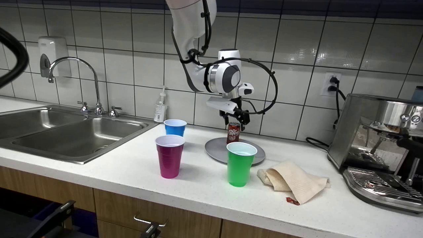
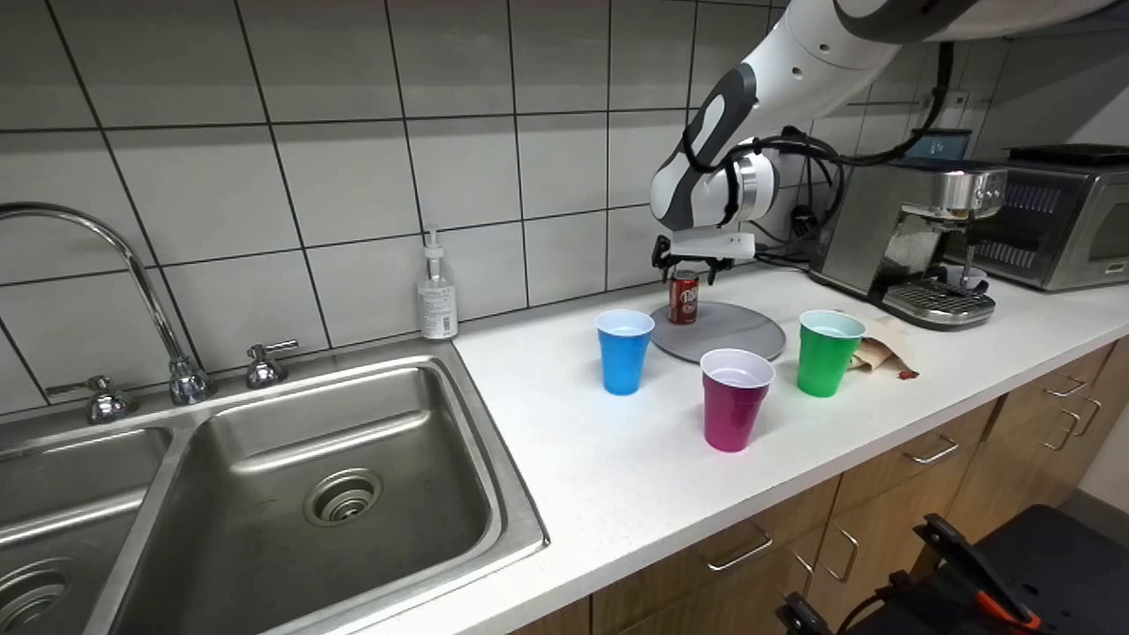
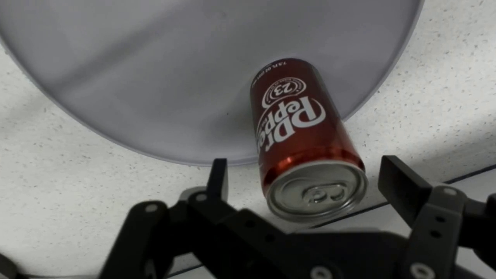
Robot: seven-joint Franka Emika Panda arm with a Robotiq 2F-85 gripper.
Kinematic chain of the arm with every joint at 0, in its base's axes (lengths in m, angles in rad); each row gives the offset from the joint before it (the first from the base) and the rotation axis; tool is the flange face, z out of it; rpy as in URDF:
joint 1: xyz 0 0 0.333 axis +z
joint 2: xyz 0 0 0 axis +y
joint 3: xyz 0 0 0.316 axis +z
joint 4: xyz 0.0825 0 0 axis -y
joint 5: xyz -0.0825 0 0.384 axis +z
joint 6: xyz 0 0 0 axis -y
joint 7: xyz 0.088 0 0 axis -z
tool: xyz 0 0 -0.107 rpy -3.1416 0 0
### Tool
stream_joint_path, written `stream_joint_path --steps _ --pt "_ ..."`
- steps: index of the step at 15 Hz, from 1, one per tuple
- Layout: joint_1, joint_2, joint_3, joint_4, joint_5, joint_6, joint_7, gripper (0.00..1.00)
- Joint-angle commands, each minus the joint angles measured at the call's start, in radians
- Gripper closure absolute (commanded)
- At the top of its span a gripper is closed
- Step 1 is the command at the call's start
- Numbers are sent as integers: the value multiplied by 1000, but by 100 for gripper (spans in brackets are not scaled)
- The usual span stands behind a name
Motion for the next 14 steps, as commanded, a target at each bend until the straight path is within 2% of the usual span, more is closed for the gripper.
stream_joint_path --steps 1,2,3,4,7,8,14 --pt "1 39 -9 54 3 4 -15 0" --pt "0 42 -8 59 3 3 -16 25" --pt "-2 45 -6 61 4 5 -18 26" --pt "-2 48 -6 65 4 6 -19 32" --pt "-3 56 -7 76 4 8 -18 58" --pt "-3 57 -7 79 5 8 -19 61" --pt "-2 40 -18 74 5 -11 -12 61"
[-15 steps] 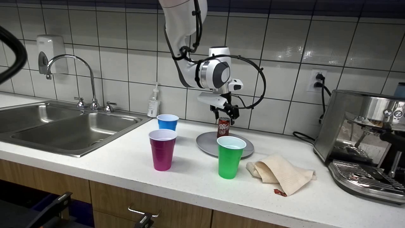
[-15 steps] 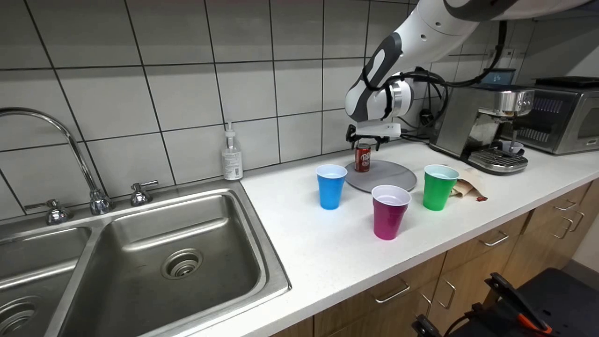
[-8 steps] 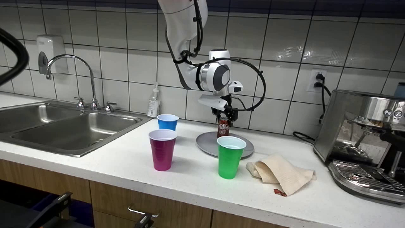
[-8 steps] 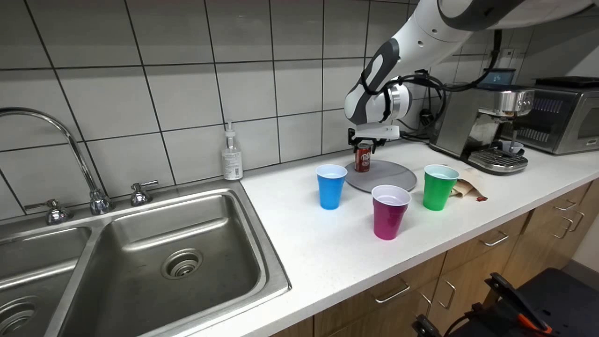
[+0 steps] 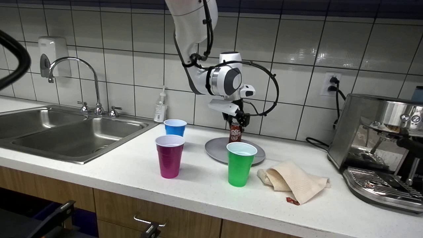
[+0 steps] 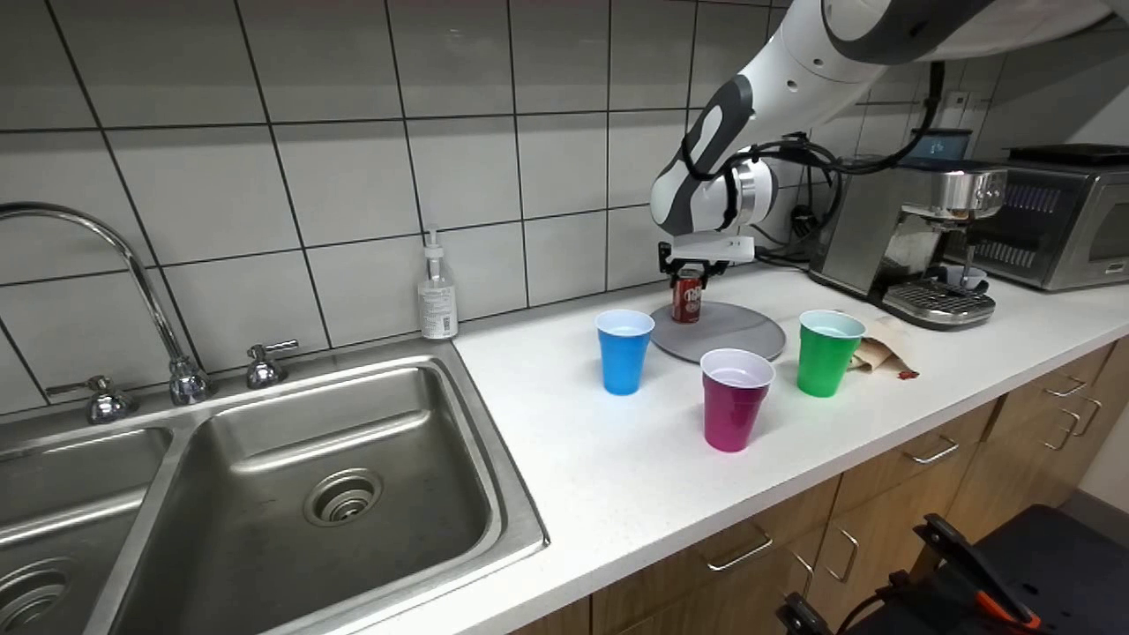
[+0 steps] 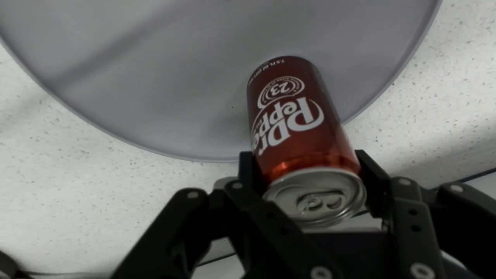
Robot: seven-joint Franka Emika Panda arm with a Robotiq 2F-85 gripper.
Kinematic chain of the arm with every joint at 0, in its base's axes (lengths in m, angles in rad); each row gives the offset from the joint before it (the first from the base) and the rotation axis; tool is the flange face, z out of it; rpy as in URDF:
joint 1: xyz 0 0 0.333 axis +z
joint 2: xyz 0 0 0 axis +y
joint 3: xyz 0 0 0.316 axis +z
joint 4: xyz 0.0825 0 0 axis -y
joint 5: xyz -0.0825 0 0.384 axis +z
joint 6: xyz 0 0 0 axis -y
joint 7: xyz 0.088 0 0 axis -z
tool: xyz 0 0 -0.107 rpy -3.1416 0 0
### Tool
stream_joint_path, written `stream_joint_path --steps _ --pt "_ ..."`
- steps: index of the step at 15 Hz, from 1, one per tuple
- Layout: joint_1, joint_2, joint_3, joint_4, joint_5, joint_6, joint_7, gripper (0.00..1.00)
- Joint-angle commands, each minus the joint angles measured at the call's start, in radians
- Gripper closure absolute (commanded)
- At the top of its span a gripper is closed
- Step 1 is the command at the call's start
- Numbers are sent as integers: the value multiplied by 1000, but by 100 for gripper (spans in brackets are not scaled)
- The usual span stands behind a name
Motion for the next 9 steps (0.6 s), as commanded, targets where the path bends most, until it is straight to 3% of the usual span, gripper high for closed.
stream_joint_path --steps 1,9 --pt "-3 -3 -4 26 6 -12 -14 61" --pt "9 -38 18 4 7 -4 -30 61"
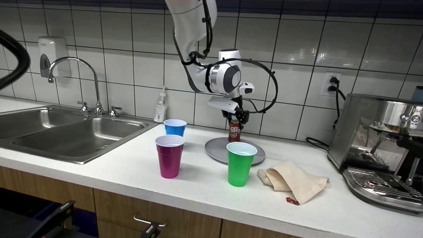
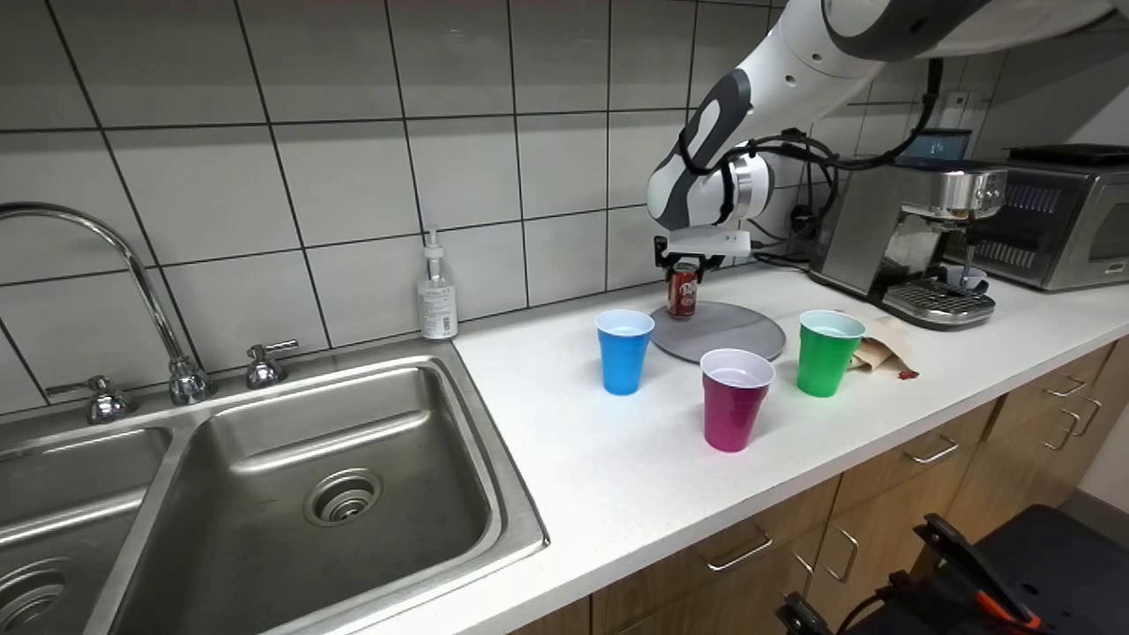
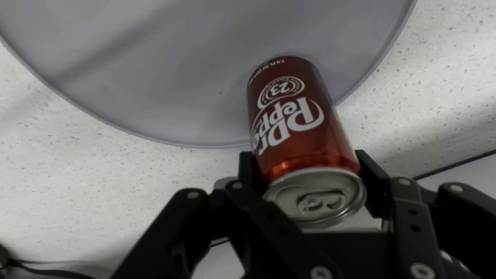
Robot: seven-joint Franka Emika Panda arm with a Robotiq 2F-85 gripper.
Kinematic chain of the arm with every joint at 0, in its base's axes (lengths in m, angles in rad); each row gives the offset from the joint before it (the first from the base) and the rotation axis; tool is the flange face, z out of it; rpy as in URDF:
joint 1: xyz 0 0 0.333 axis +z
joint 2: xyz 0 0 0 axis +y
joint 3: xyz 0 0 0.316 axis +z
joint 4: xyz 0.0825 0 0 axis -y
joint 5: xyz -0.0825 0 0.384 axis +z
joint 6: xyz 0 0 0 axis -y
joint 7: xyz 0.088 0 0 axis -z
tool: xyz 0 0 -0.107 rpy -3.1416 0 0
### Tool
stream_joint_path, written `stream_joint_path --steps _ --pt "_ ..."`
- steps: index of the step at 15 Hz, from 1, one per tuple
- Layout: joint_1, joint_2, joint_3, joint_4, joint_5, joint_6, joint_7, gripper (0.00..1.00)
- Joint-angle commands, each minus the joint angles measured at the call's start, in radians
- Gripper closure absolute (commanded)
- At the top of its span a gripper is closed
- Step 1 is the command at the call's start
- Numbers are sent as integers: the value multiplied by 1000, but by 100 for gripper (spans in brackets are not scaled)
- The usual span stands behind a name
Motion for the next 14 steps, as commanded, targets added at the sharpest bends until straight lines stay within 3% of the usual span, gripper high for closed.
stream_joint_path --steps 1,5,14 --pt "6 -37 20 -14 8 -6 -33 61" --pt "15 -75 57 -48 13 3 -57 61" --pt "79 -158 53 -151 -5 -4 -57 61"
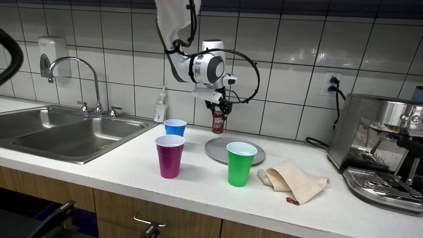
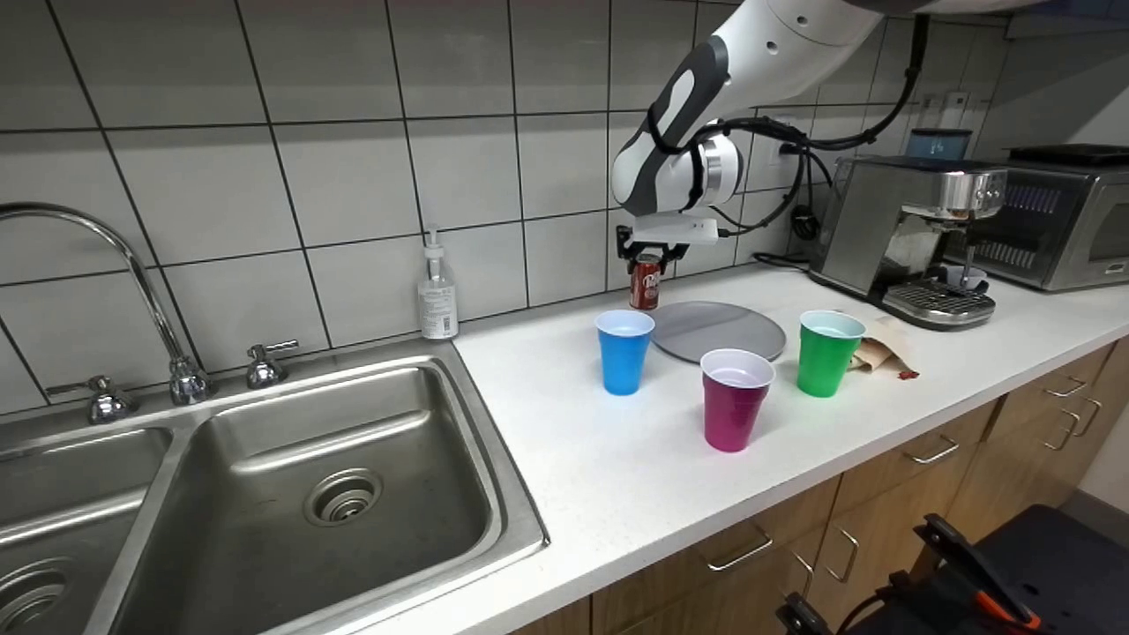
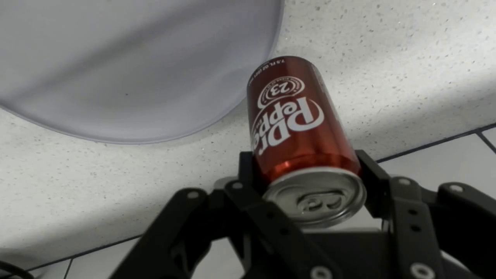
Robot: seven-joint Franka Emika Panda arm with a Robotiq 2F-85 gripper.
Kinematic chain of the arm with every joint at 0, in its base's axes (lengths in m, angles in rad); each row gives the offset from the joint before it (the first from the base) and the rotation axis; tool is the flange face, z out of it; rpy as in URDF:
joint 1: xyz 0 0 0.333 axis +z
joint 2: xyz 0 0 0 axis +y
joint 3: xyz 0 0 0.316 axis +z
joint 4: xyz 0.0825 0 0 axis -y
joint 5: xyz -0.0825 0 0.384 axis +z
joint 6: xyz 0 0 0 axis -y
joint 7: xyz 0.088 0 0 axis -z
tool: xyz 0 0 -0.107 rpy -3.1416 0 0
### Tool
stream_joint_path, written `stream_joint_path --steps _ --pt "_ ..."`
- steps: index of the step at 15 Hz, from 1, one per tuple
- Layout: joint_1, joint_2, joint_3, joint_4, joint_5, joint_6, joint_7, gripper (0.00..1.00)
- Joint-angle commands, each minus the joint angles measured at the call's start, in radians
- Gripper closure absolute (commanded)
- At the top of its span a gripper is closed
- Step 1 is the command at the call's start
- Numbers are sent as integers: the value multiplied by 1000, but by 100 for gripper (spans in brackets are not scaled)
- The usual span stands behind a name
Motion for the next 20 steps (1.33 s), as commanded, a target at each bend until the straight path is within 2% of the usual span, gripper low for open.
stream_joint_path --steps 1,11,20 --pt "12 -83 15 -97 -5 0 -37 61" --pt "71 -118 18 -237 -17 87 -47 61" --pt "82 -126 16 -285 -22 131 -62 61"
